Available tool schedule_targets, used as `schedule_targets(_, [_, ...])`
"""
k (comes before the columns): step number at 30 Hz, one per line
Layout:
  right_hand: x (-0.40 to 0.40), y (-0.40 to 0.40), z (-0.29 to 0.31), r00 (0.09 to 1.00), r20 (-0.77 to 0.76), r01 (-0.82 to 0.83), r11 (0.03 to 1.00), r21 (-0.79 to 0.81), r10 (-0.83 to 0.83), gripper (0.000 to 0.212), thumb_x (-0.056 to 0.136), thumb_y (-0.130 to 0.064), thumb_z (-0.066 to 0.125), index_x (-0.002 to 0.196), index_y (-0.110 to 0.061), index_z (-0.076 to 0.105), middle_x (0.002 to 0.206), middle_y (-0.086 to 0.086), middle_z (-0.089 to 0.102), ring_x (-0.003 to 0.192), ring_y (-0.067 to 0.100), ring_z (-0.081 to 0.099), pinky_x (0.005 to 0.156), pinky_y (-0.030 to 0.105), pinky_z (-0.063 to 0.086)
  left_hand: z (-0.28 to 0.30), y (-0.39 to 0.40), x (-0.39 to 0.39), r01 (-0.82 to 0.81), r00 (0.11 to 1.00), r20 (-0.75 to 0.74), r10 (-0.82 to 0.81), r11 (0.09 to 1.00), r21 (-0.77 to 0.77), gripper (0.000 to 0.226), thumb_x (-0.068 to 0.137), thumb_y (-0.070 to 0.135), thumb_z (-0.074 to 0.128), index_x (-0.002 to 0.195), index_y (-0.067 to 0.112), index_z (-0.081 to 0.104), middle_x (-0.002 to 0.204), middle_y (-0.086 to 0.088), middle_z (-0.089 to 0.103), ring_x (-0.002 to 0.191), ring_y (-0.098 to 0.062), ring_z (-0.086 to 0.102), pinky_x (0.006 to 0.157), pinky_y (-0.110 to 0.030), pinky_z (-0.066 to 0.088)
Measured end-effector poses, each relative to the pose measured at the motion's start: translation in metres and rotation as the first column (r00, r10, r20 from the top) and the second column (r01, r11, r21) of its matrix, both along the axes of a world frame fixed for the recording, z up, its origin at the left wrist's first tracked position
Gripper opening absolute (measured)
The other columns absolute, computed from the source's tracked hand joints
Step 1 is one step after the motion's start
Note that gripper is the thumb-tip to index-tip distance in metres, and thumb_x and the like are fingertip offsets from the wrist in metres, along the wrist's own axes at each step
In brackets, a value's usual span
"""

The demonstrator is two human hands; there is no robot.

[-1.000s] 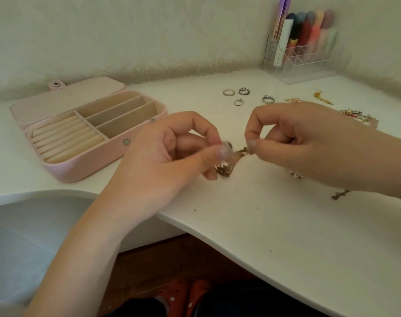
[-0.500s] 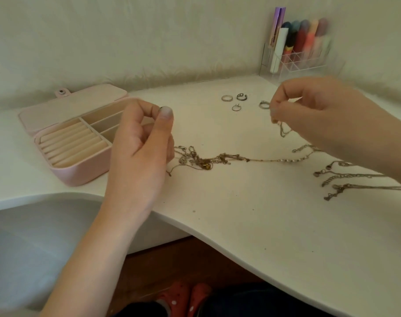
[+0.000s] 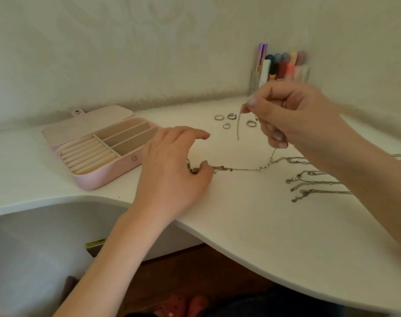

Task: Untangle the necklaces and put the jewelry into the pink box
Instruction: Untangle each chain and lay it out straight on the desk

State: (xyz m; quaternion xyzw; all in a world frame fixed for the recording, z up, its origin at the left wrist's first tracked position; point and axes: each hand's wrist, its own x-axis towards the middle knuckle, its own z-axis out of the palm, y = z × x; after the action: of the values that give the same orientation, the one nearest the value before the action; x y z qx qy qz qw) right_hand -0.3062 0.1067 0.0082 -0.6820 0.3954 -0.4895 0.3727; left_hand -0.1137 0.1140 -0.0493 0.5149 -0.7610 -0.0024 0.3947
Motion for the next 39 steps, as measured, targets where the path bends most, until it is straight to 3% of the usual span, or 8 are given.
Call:
schedule_targets(6, [0.008, 0.002, -0.004, 1.000, -0.008, -0.020, 0.996, -0.090, 0.020, 0.015, 0.077, -0.030, 0.066, 0.078, -0.015, 0.069, 0.052, -0.003, 0.054, 0.045, 0.013, 0.043, 0.043, 0.022, 0.040, 0.030, -0.008, -0.041, 0.419, 0.908, -0.218, -0.359, 0.801, 0.428, 0.022, 0.078, 0.037, 0.073, 0.098, 0.029, 0.069, 0.092, 0.019, 0.069, 0.086, 0.013, 0.058, 0.078, 0.000, 0.037])
schedule_targets(10, [0.005, -0.004, -0.007, 0.999, 0.027, 0.049, 0.991, -0.125, -0.046, 0.013, 0.082, -0.022, 0.068, 0.082, -0.010, 0.070, 0.056, 0.003, 0.053, 0.047, 0.011, 0.045, 0.048, 0.020, 0.044, 0.020, -0.019, -0.049, 0.560, 0.825, -0.403, -0.396, 0.666, 0.493, 0.011, 0.080, 0.012, 0.073, 0.091, 0.012, 0.074, 0.076, -0.002, 0.074, 0.067, -0.003, 0.065, 0.074, -0.014, 0.051])
schedule_targets(15, [-0.003, -0.015, -0.010, 0.986, -0.016, 0.162, 0.983, -0.088, -0.164, 0.022, 0.092, -0.026, 0.058, 0.089, -0.009, 0.071, 0.065, 0.000, 0.064, 0.060, 0.012, 0.061, 0.066, 0.028, 0.054, 0.018, -0.021, -0.047, 0.635, 0.733, -0.583, -0.351, 0.660, 0.400, 0.009, 0.084, 0.009, 0.068, 0.091, 0.006, 0.073, 0.077, -0.008, 0.074, 0.070, -0.010, 0.069, 0.066, -0.018, 0.054])
schedule_targets(20, [-0.013, -0.019, -0.012, 0.861, -0.404, 0.331, 0.943, -0.016, -0.309, 0.055, 0.097, -0.054, 0.028, 0.091, -0.017, 0.069, 0.081, -0.004, 0.069, 0.078, 0.014, 0.066, 0.078, 0.030, 0.047, 0.027, -0.030, -0.037, 0.731, 0.404, -0.904, -0.137, 0.643, 0.228, 0.013, 0.085, 0.010, 0.060, 0.094, 0.006, 0.069, 0.074, -0.003, 0.073, 0.069, -0.009, 0.070, 0.063, -0.014, 0.054])
schedule_targets(25, [0.000, -0.009, -0.012, 0.937, -0.350, 0.053, 0.993, 0.107, -0.012, 0.053, 0.077, -0.066, 0.043, 0.091, -0.023, 0.070, 0.085, -0.005, 0.072, 0.081, 0.009, 0.067, 0.078, 0.029, 0.050, 0.029, -0.032, -0.033, 0.761, 0.185, -0.981, -0.053, 0.639, 0.109, 0.019, 0.078, 0.014, 0.059, 0.096, 0.010, 0.067, 0.072, -0.001, 0.072, 0.065, -0.006, 0.069, 0.059, -0.013, 0.053])
schedule_targets(28, [0.007, -0.011, -0.024, 0.931, -0.362, 0.048, 0.999, -0.006, -0.047, 0.027, 0.079, -0.042, 0.069, 0.091, -0.017, 0.070, 0.085, 0.004, 0.071, 0.080, 0.019, 0.065, 0.078, 0.033, 0.050, 0.028, -0.033, -0.032, 0.750, 0.135, -0.991, -0.020, 0.655, 0.089, 0.015, 0.084, 0.010, 0.056, 0.095, 0.009, 0.066, 0.074, -0.001, 0.072, 0.067, -0.006, 0.069, 0.059, -0.013, 0.054])
schedule_targets(32, [0.005, -0.014, -0.023, 0.965, -0.261, 0.036, 0.999, -0.004, -0.036, 0.011, 0.089, -0.024, 0.063, 0.087, -0.015, 0.069, 0.078, -0.001, 0.072, 0.075, 0.011, 0.067, 0.073, 0.027, 0.052, 0.026, -0.031, -0.027, 0.653, 0.254, -0.967, 0.030, 0.732, 0.194, 0.010, 0.088, 0.017, 0.061, 0.093, 0.018, 0.070, 0.079, 0.005, 0.073, 0.067, -0.004, 0.067, 0.051, -0.016, 0.051])
schedule_targets(39, [-0.004, -0.018, -0.010, 0.986, 0.011, 0.165, 0.985, -0.058, -0.165, 0.015, 0.094, -0.018, 0.055, 0.086, -0.013, 0.067, 0.075, -0.002, 0.070, 0.073, 0.009, 0.067, 0.069, 0.021, 0.055, 0.010, -0.031, -0.034, -0.175, 0.865, -0.432, 0.254, 0.961, 0.214, 0.024, 0.086, 0.046, 0.059, 0.077, 0.025, 0.064, 0.058, 0.007, 0.063, 0.062, -0.008, 0.057, 0.060, -0.027, 0.043])
